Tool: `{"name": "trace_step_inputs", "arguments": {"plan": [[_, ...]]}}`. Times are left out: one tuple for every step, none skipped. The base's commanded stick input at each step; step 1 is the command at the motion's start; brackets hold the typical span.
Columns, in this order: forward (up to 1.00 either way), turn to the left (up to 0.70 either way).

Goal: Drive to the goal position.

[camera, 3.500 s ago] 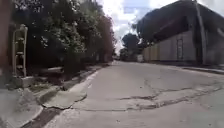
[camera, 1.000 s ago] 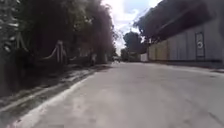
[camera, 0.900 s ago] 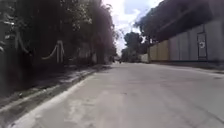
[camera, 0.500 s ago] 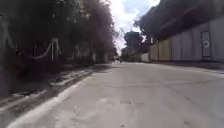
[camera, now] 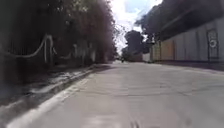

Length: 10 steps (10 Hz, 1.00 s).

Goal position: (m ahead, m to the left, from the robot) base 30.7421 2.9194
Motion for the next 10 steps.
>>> {"name": "trace_step_inputs", "arguments": {"plan": [[1.00,-0.02],[1.00,-0.03],[1.00,-0.03],[1.00,-0.03],[1.00,-0.06],[1.00,-0.08],[1.00,0.00],[1.00,0.00],[1.00,0.00],[1.00,0.00]]}}
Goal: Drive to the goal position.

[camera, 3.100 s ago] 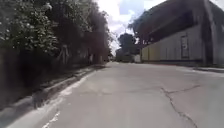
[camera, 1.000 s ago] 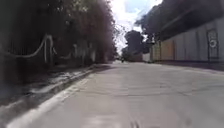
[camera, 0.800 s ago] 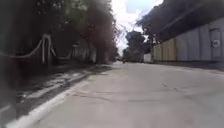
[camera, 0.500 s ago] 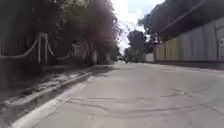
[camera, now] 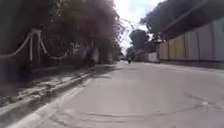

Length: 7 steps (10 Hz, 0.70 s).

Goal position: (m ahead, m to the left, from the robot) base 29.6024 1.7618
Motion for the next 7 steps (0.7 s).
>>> {"name": "trace_step_inputs", "arguments": {"plan": [[1.00,0.00],[1.00,0.00],[1.00,0.00],[1.00,0.00],[1.00,0.00],[1.00,-0.05],[1.00,-0.37]]}}
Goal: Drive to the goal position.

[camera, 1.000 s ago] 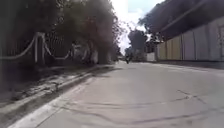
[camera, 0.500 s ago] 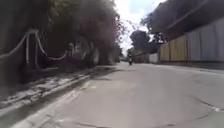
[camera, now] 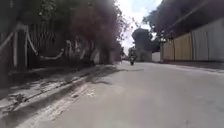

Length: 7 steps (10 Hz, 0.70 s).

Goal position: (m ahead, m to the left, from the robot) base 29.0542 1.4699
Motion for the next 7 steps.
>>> {"name": "trace_step_inputs", "arguments": {"plan": [[1.00,-0.40],[1.00,-0.40],[1.00,-0.29],[1.00,-0.05],[1.00,0.00],[1.00,0.00],[1.00,0.00]]}}
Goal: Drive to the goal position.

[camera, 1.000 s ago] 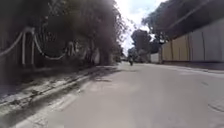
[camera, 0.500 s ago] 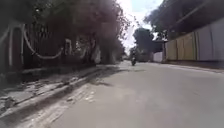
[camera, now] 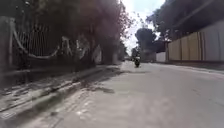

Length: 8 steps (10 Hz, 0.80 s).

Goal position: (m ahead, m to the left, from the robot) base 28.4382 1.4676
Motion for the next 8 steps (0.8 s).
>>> {"name": "trace_step_inputs", "arguments": {"plan": [[1.00,0.00],[1.00,0.00],[1.00,0.00],[1.00,0.00],[1.00,0.00],[1.00,0.00],[1.00,-0.10],[1.00,-0.29]]}}
